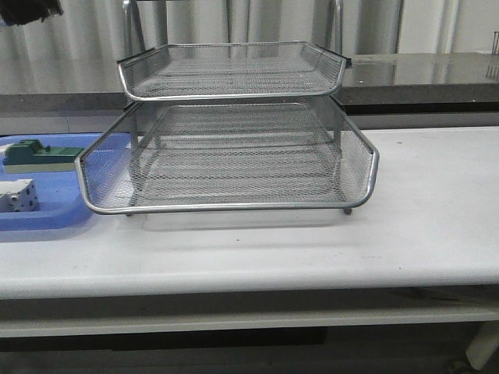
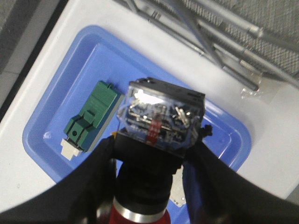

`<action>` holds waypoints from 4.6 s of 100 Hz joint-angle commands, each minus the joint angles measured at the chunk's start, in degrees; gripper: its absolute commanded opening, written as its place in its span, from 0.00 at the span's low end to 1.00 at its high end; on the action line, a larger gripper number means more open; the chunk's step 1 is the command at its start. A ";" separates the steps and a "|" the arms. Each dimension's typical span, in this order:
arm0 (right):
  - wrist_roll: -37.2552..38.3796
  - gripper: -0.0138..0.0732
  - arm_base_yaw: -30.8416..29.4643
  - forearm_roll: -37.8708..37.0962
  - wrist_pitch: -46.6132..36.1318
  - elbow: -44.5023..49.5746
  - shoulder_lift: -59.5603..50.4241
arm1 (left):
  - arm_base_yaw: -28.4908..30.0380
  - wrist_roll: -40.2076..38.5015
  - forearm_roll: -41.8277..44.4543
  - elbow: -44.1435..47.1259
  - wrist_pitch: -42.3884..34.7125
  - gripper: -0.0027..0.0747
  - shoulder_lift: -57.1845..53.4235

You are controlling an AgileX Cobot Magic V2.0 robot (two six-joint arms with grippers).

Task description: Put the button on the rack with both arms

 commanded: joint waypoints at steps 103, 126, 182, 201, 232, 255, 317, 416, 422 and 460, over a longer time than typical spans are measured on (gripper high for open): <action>-0.24 0.08 0.05 -0.46 -2.70 -1.99 -0.09 | -29.34 -0.61 -3.74 7.94 -0.93 0.01 -1.38; -0.24 0.08 0.05 -0.46 -2.70 -1.99 -0.09 | -29.92 -0.61 -4.54 7.98 -0.93 0.01 2.85; -0.24 0.08 0.05 -0.46 -2.70 -1.99 -0.09 | -29.92 -0.61 -4.53 8.07 -2.18 0.03 6.41; -0.24 0.08 0.05 -0.46 -2.70 -1.99 -0.09 | -29.92 -0.61 -4.42 8.07 -2.77 0.29 6.64; -0.24 0.08 0.05 -0.46 -2.70 -1.99 -0.09 | -29.92 -0.61 -4.42 8.07 -2.28 0.59 7.31; -0.24 0.08 0.05 -0.46 -2.70 -1.99 -0.09 | -29.92 -0.74 -4.53 7.86 -1.55 0.65 7.06; -0.24 0.08 0.05 -0.46 -2.70 -1.99 -0.09 | -29.60 -11.15 -0.87 7.41 1.03 0.65 -5.50; -0.24 0.08 0.05 -0.46 -2.70 -1.99 -0.09 | 3.00 -19.83 -11.81 41.16 -28.99 0.65 -40.54; -0.24 0.08 0.05 -0.46 -2.70 -1.99 -0.09 | 3.41 -19.83 -11.89 45.39 -33.30 0.65 -43.66; -0.24 0.08 0.05 -0.46 -2.70 -1.99 -0.09 | 3.41 -19.72 -13.83 72.12 -61.36 0.65 -63.03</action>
